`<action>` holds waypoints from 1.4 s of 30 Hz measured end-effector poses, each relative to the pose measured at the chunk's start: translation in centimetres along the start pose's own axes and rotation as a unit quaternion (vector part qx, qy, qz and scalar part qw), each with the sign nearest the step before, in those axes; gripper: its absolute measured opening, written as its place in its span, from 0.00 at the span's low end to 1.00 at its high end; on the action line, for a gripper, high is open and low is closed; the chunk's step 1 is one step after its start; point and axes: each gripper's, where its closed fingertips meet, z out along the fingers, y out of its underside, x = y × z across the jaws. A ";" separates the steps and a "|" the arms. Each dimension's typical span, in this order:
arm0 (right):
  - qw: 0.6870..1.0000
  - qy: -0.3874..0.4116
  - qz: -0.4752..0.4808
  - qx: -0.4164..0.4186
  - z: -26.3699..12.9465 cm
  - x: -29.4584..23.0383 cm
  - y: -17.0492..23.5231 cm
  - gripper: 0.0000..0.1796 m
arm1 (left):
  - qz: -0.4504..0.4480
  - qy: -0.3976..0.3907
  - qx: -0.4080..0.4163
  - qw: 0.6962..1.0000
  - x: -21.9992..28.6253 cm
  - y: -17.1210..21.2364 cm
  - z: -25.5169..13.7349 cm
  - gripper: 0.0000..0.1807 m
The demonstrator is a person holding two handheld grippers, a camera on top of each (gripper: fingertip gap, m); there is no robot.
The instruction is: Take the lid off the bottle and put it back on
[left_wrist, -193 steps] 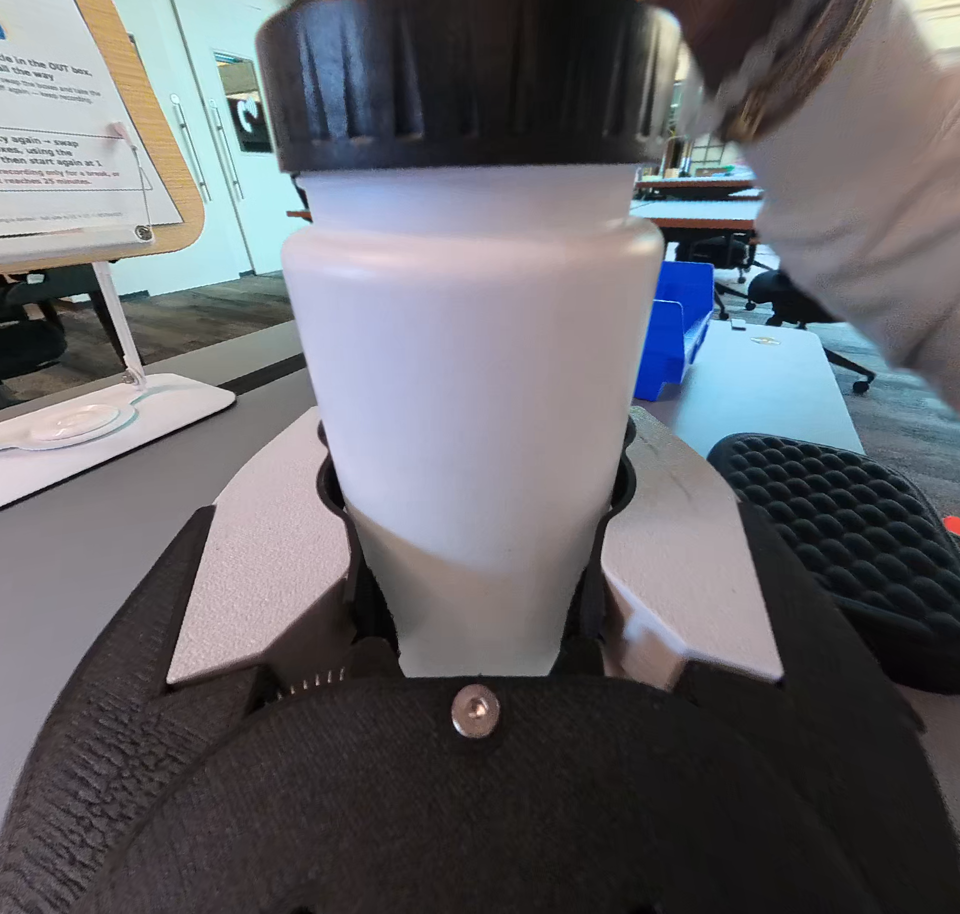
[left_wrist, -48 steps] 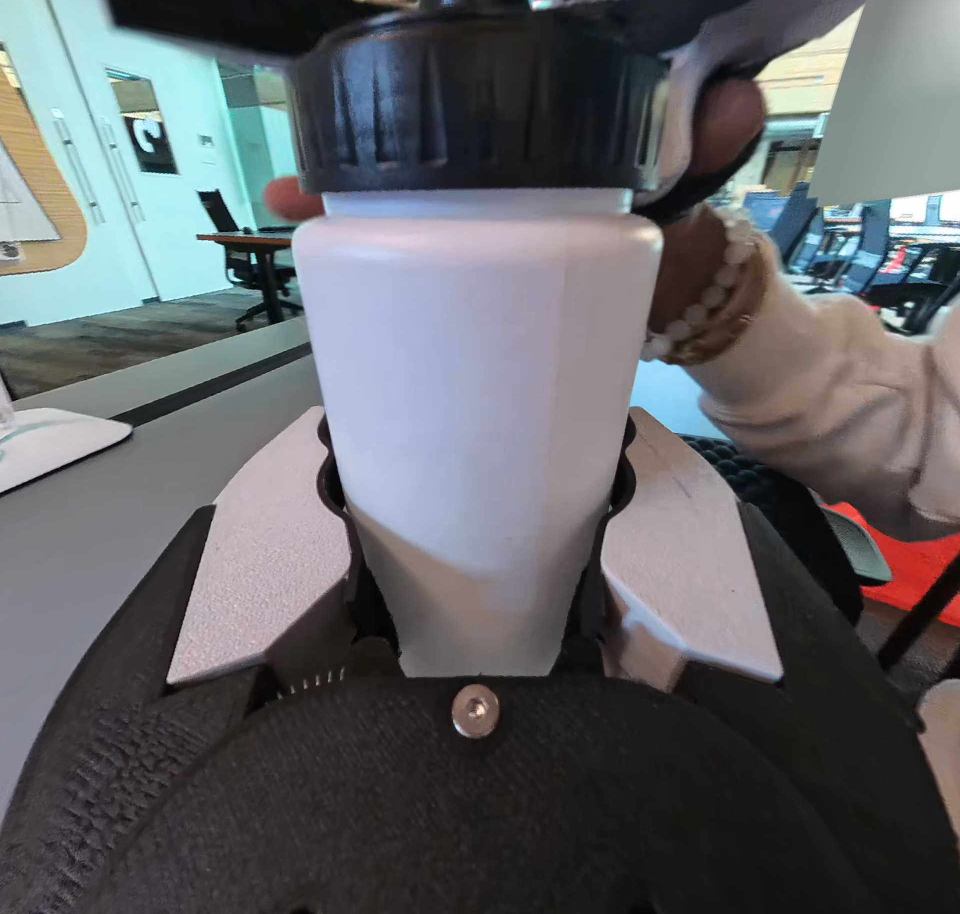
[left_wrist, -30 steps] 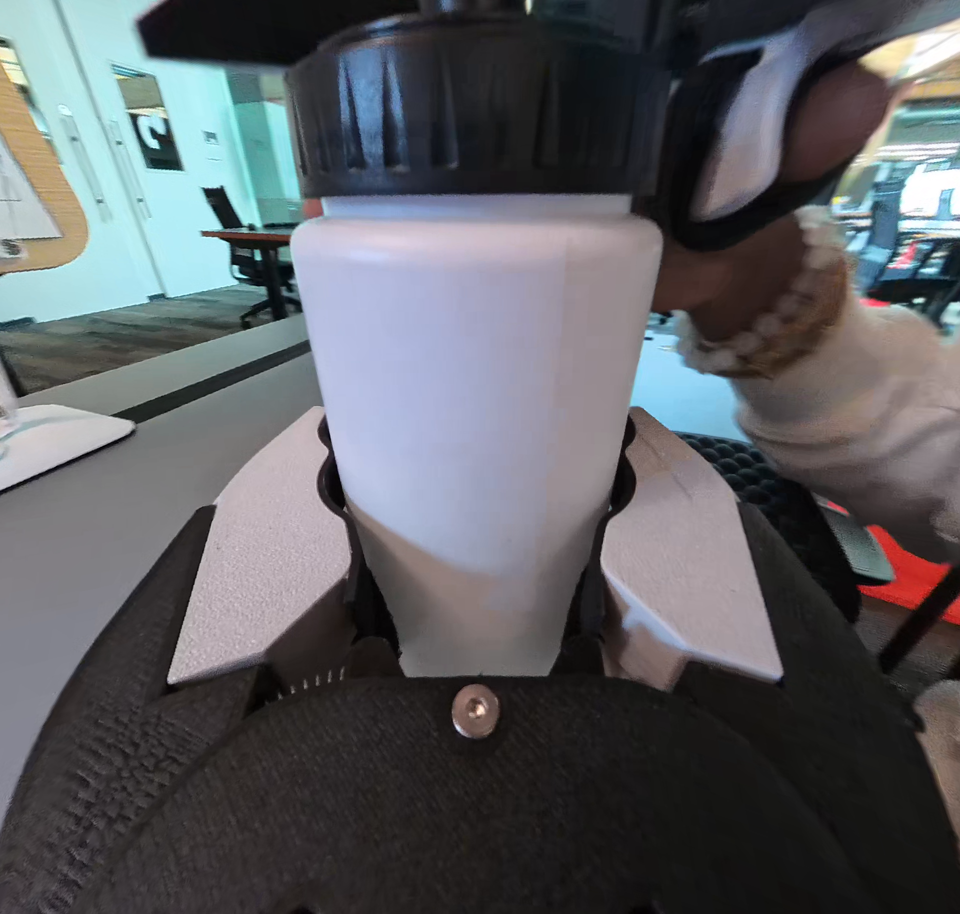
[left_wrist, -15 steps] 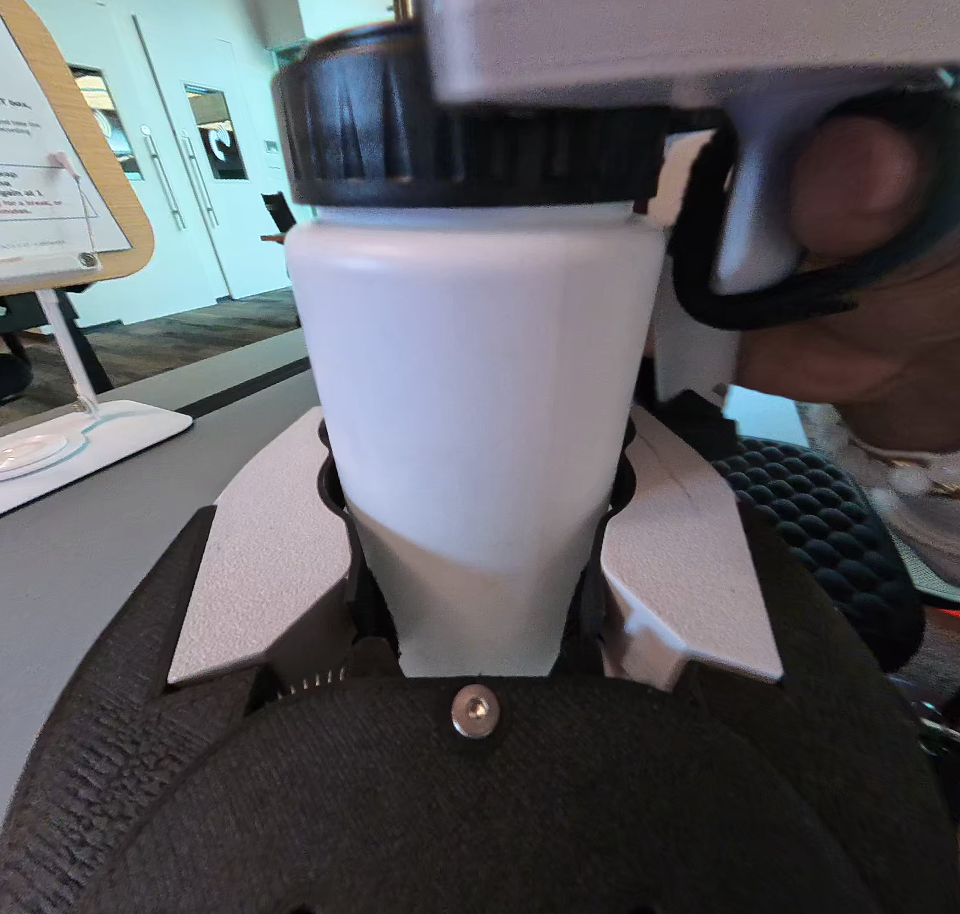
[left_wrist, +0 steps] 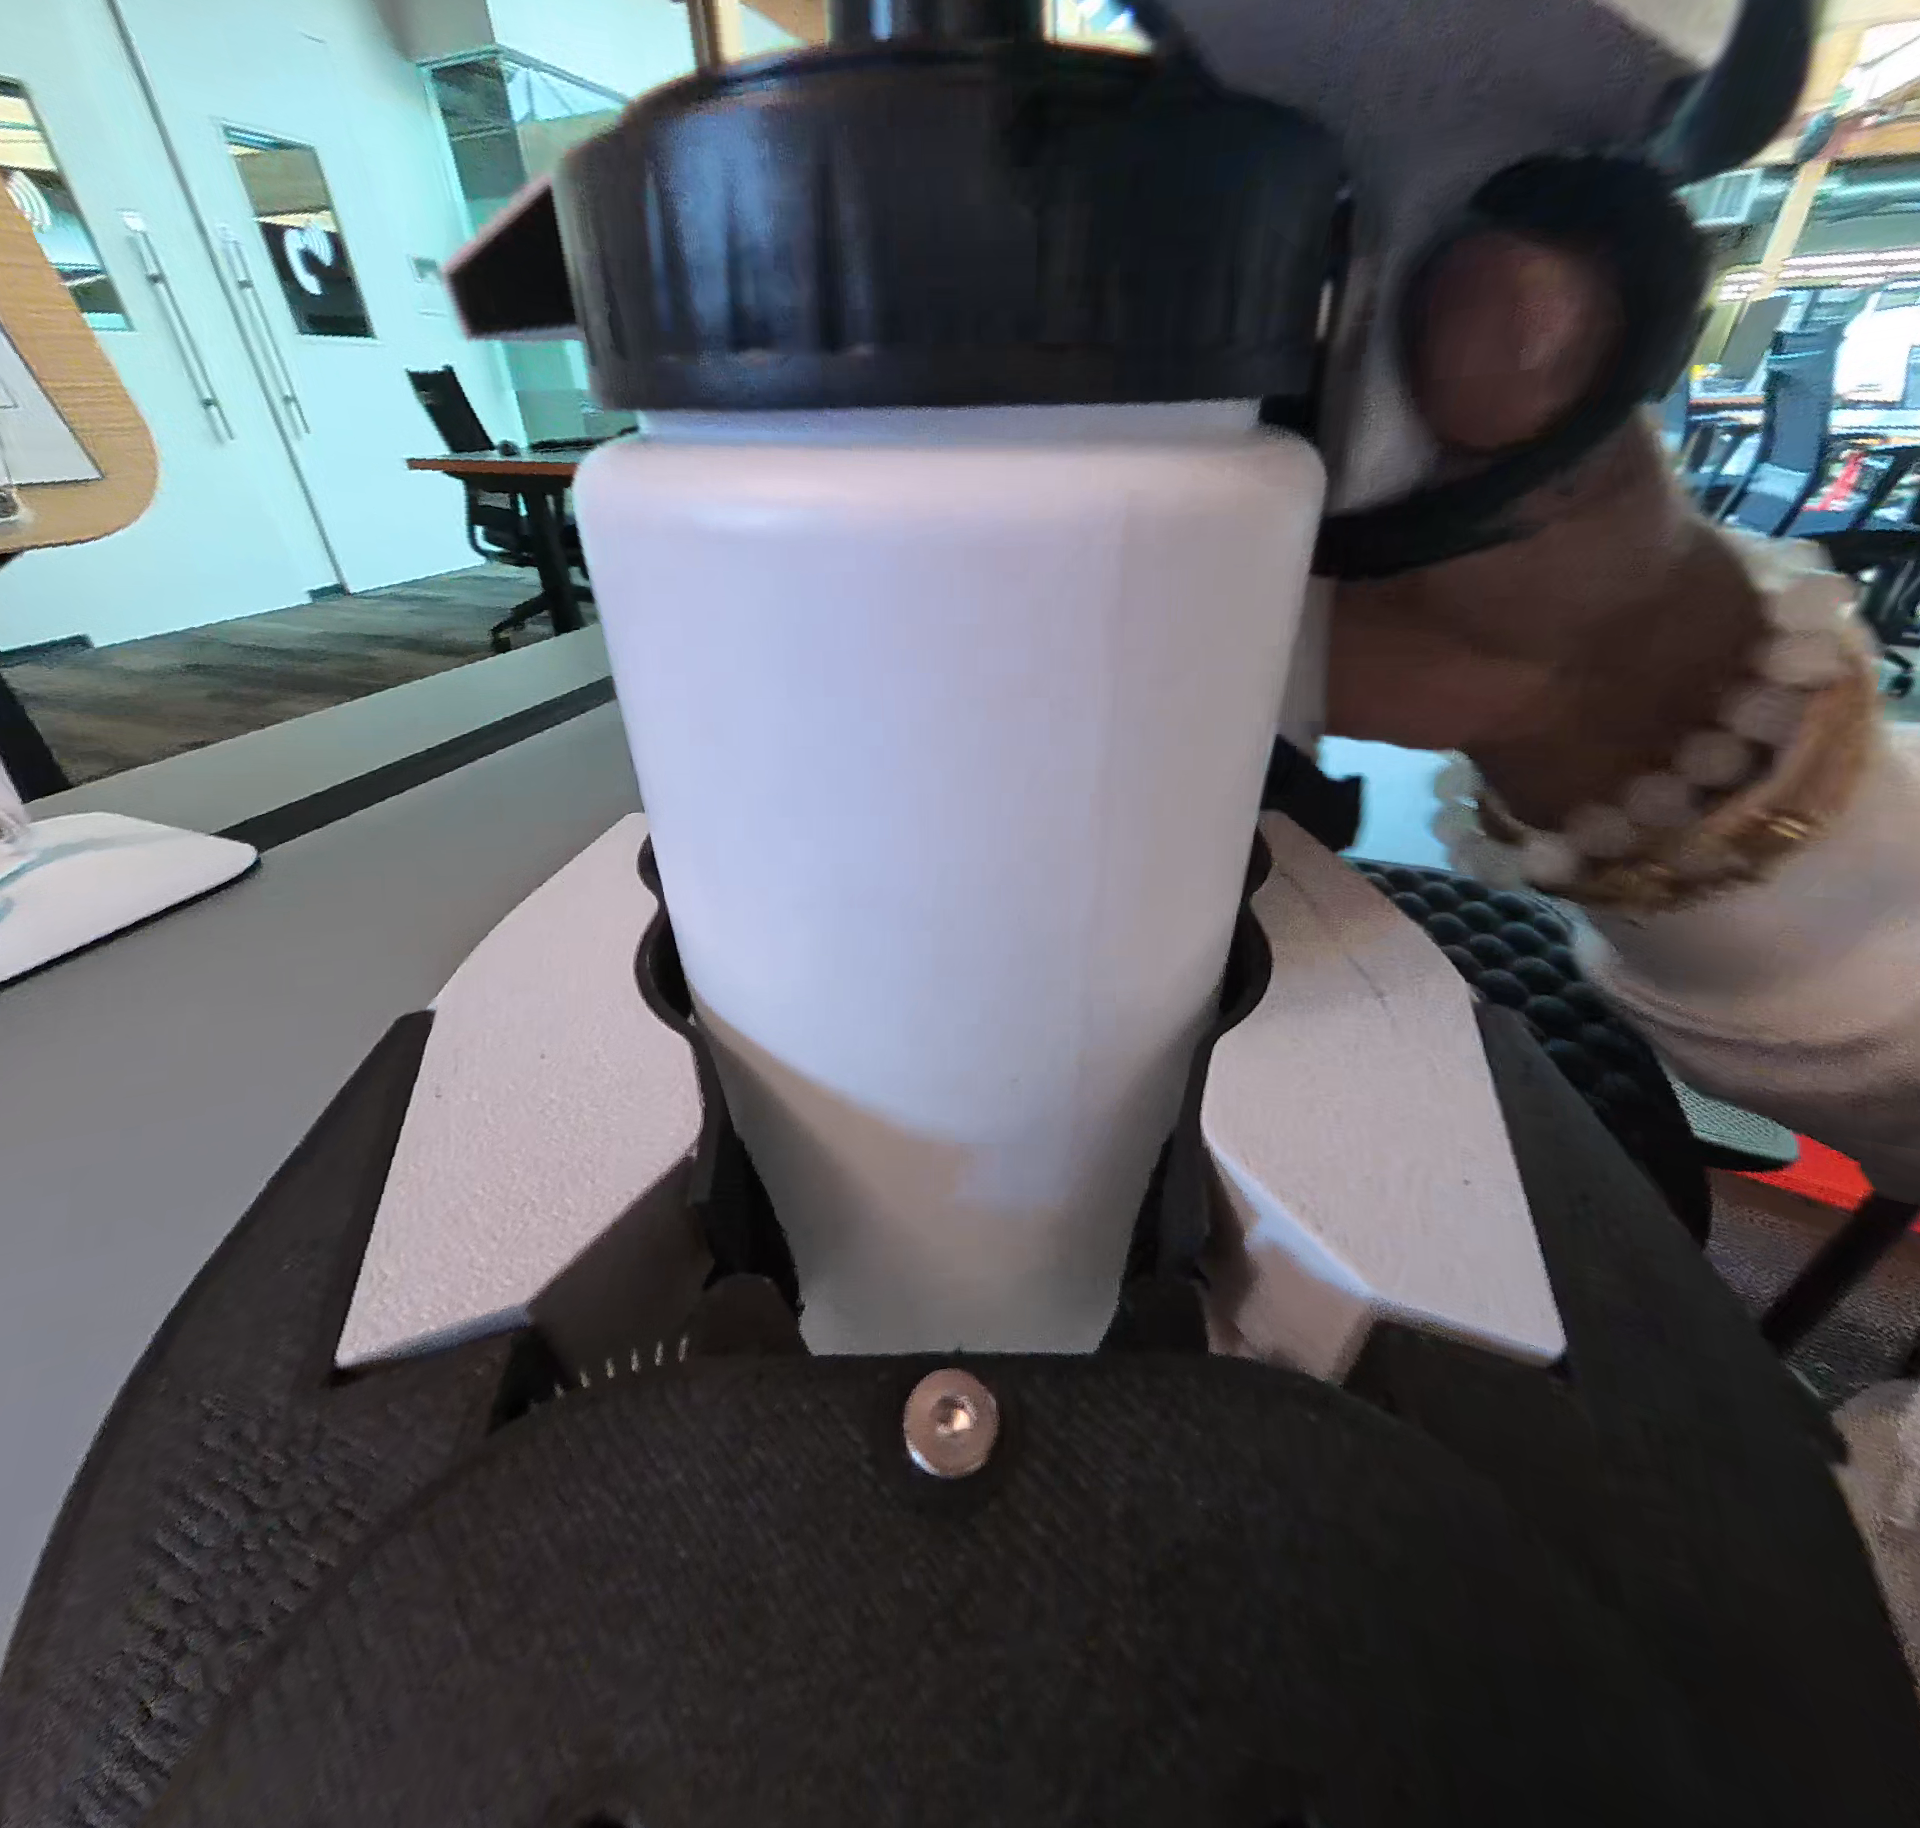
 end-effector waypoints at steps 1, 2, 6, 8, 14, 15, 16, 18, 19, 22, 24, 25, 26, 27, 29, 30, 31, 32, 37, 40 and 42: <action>0.999 0.049 0.001 0.005 -0.1 0.4 0.0 0.44 | 0.002 -0.004 -0.001 1.000 0.0 0.0 0.0 0.56; 0.996 0.088 -0.004 0.010 -0.2 0.6 -0.1 0.44 | 0.005 -0.003 0.000 1.000 0.0 0.0 0.0 0.56; 0.995 0.042 -0.086 0.040 -0.3 -0.8 -0.7 0.54 | -0.002 0.034 0.001 0.999 0.8 0.0 -0.1 0.56; 0.994 -0.041 -0.100 0.015 -0.2 -1.9 0.2 0.65 | -0.018 0.067 0.002 0.998 1.5 -0.1 -0.2 0.56; 0.997 -0.005 -0.065 -0.042 -0.1 -0.5 1.4 0.49 | -0.005 0.020 0.000 1.000 0.7 0.0 0.0 0.56; 0.997 0.037 -0.063 -0.038 0.0 0.0 1.4 0.49 | -0.001 0.003 -0.001 1.000 0.3 0.0 0.0 0.56; 0.994 0.085 -0.062 -0.034 -0.1 0.5 1.3 0.49 | 0.001 -0.009 -0.002 1.000 0.1 0.0 0.1 0.56; 0.981 0.176 -0.072 -0.032 -0.2 1.1 1.2 0.49 | 0.012 -0.019 -0.001 1.000 0.0 0.0 0.0 0.56; 0.978 0.191 -0.081 -0.029 -0.3 1.0 1.1 0.49 | 0.015 -0.014 0.001 1.000 0.1 -0.1 -0.1 0.56; 0.983 0.134 -0.122 -0.039 -0.1 0.3 1.3 0.50 | 0.003 0.019 0.000 1.000 0.5 -0.1 -0.2 0.56; 0.992 0.011 -0.111 -0.050 0.1 -1.3 2.0 0.64 | -0.018 0.068 -0.002 0.998 1.5 0.0 -0.4 0.56; 0.994 -0.051 -0.083 -0.052 0.0 -2.1 2.1 0.64 | -0.021 0.080 0.000 0.997 1.7 -0.1 -0.4 0.56; 0.993 -0.089 -0.053 -0.048 -0.2 -2.3 2.0 0.62 | -0.019 0.087 0.001 0.996 1.9 -0.1 -0.5 0.56; 0.994 -0.096 -0.028 -0.044 -0.3 -2.0 1.8 0.59 | -0.019 0.086 0.001 0.996 1.9 -0.1 -0.4 0.56; 0.996 -0.082 -0.014 -0.031 -0.1 -1.5 1.6 0.55 | -0.022 0.064 0.001 0.998 1.4 -0.1 -0.3 0.56; 0.999 -0.042 -0.013 -0.024 0.1 -0.8 1.5 0.52 | -0.019 0.039 0.000 0.999 0.8 0.0 -0.2 0.56; 1.000 0.005 -0.013 -0.015 0.3 -0.1 1.4 0.50 | -0.015 0.016 0.000 1.000 0.3 0.0 -0.1 0.56; 0.999 0.053 -0.011 -0.003 0.3 0.5 1.3 0.47 | -0.017 -0.002 0.001 1.000 -0.2 0.0 -0.1 0.56; 0.992 0.118 -0.043 0.020 0.1 0.7 1.2 0.55 | -0.010 0.017 0.005 1.000 0.1 -0.1 -0.3 0.56; 0.998 -0.031 -0.047 -0.007 0.4 -1.4 1.8 0.62 | -0.013 0.081 0.003 0.997 2.0 -0.1 -0.3 0.56; 0.996 -0.087 -0.015 -0.016 -0.2 -1.7 1.5 0.57 | -0.021 0.082 0.004 0.996 1.9 -0.1 -0.4 0.56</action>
